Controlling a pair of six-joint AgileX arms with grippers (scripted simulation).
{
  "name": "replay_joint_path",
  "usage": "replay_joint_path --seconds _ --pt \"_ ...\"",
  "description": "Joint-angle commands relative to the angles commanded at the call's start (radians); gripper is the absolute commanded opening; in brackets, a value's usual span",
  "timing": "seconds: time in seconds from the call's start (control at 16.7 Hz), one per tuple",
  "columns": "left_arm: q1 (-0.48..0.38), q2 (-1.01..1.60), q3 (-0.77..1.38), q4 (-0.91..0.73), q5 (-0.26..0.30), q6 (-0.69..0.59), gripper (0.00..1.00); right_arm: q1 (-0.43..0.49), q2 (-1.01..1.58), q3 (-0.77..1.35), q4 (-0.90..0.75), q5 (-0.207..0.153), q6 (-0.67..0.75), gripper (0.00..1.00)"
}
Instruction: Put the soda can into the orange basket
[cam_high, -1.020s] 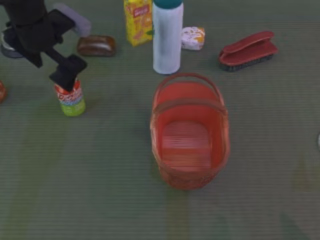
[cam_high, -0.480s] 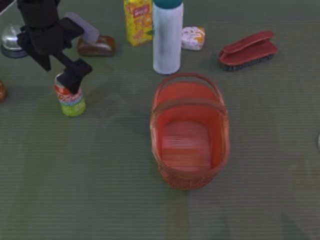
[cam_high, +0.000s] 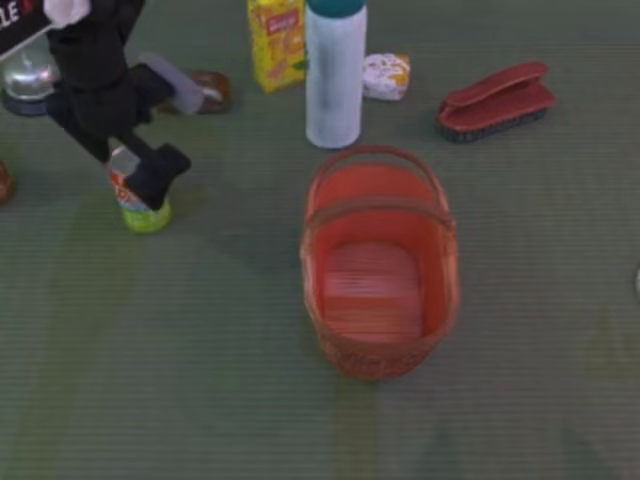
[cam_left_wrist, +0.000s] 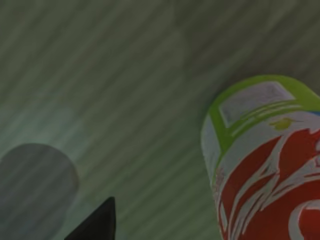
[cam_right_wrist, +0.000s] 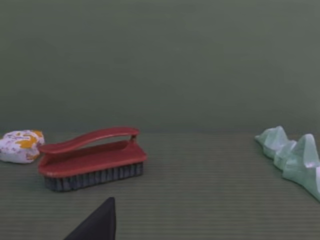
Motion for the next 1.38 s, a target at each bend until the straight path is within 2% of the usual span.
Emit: replay_joint_path --seconds 0.36,1.14,1.38 --pt "0.0 0.005 -0.039 0.04 0.0 0.0 1.0 0.0 0.0 0.0 0.0 0.0 0.0 1.0" --pt "0.0 0.005 -0.039 0.04 0.0 0.0 0.02 0.0 0.0 0.0 0.0 0.0 0.0 1.0" --pt "0.0 0.005 -0.039 0.04 0.0 0.0 0.0 0.0 0.0 0.0 0.0 0.0 0.0 1.0"
